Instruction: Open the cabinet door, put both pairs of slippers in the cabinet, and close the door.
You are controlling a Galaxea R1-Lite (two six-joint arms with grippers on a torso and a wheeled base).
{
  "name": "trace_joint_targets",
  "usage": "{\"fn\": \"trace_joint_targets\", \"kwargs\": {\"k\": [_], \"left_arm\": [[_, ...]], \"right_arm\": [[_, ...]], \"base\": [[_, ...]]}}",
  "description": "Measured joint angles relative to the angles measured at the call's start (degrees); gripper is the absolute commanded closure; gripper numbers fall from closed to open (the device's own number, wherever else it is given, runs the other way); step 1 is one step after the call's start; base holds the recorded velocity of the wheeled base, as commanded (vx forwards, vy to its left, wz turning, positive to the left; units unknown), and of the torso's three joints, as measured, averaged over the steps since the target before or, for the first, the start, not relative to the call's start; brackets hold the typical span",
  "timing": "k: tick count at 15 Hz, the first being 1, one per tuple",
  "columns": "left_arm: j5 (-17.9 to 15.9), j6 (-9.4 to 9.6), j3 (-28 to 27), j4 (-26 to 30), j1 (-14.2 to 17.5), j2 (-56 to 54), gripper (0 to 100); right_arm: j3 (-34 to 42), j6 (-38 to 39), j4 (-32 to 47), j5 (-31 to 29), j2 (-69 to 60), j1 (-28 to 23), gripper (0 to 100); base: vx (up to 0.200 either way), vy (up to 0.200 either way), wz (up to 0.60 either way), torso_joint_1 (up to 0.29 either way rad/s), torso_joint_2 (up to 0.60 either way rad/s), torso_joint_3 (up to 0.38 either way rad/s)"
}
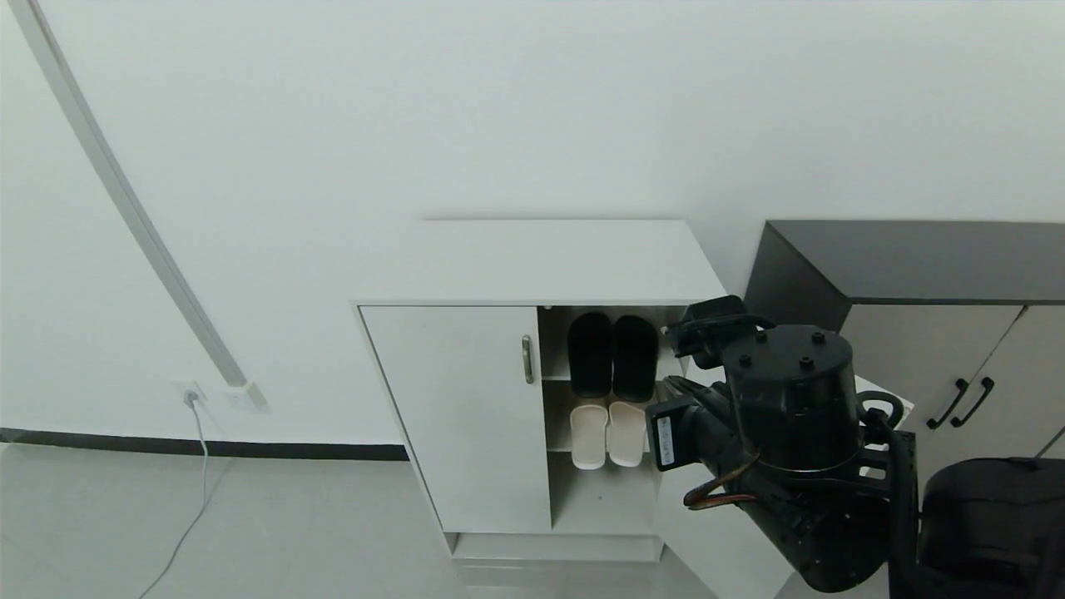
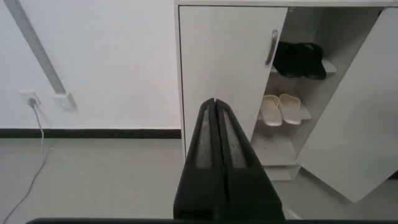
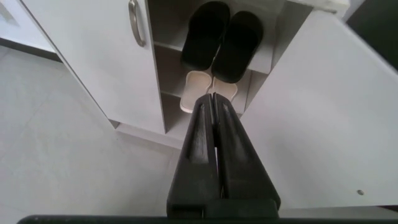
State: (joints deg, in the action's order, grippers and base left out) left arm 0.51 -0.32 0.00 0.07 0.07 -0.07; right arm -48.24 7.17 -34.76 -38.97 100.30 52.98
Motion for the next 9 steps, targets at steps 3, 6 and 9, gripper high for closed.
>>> {"fn": "trace_joint_targets", "kwargs": {"k": [3, 6, 9], "left_arm": [[0.0, -0.04, 0.0, 0.0, 0.0, 0.0, 100], [0.0, -0.11, 0.0, 0.0, 0.0, 0.0, 100], [0.0, -0.15, 0.0, 0.0, 0.0, 0.0, 100]], "right_arm": [[0.2, -0.1, 0.0, 0.0, 0.0, 0.0, 100], [0.3, -0.2, 0.0, 0.0, 0.0, 0.0, 100], [0.3, -0.3, 0.0, 0.0, -0.1, 0.1, 100]], "base": [[0.000, 0.000, 0.00, 0.028, -0.05, -0.029], [0.000, 0.000, 0.00, 0.000, 0.00, 0.000], [0.000, 0.000, 0.00, 0.000, 0.00, 0.000]]}}
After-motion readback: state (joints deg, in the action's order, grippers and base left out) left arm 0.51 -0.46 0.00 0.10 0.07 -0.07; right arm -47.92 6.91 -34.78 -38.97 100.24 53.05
